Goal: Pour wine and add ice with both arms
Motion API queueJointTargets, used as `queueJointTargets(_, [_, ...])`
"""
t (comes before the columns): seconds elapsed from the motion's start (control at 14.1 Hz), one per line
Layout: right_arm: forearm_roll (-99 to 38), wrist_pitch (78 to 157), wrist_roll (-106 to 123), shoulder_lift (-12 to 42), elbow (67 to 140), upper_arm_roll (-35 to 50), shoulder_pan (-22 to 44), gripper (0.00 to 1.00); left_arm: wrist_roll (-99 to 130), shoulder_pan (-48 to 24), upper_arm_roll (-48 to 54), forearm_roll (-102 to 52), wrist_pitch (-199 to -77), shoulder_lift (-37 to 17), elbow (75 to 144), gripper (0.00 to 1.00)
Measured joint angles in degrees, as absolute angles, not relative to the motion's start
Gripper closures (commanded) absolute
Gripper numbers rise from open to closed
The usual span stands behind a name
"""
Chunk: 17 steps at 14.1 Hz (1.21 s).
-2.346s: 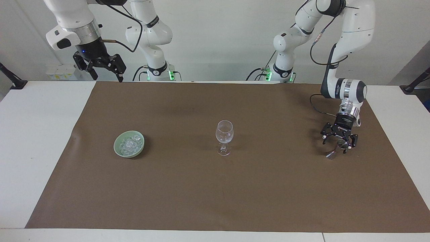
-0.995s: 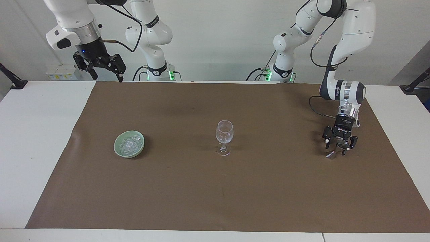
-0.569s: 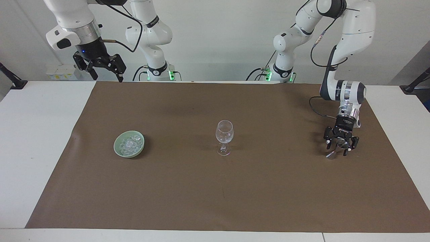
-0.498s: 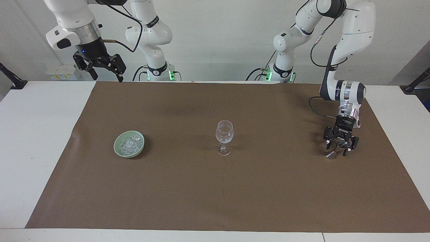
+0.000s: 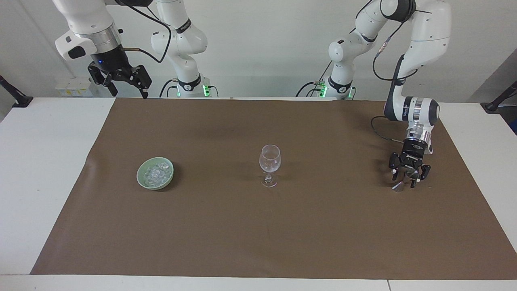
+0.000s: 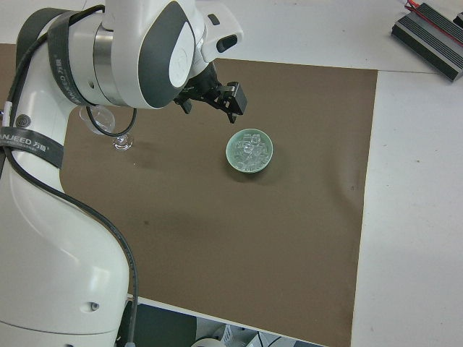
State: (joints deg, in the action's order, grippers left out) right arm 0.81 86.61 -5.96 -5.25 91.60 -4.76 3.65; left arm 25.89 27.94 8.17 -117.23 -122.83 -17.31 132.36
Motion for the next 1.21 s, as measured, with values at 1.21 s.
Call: queueJointTargets(1.21, [0.81, 86.61, -5.96, -5.25, 91.6, -4.77, 3.65, 0.0, 25.84, 27.94, 8.13, -117.25, -122.83, -17.31, 132.35, 0.51])
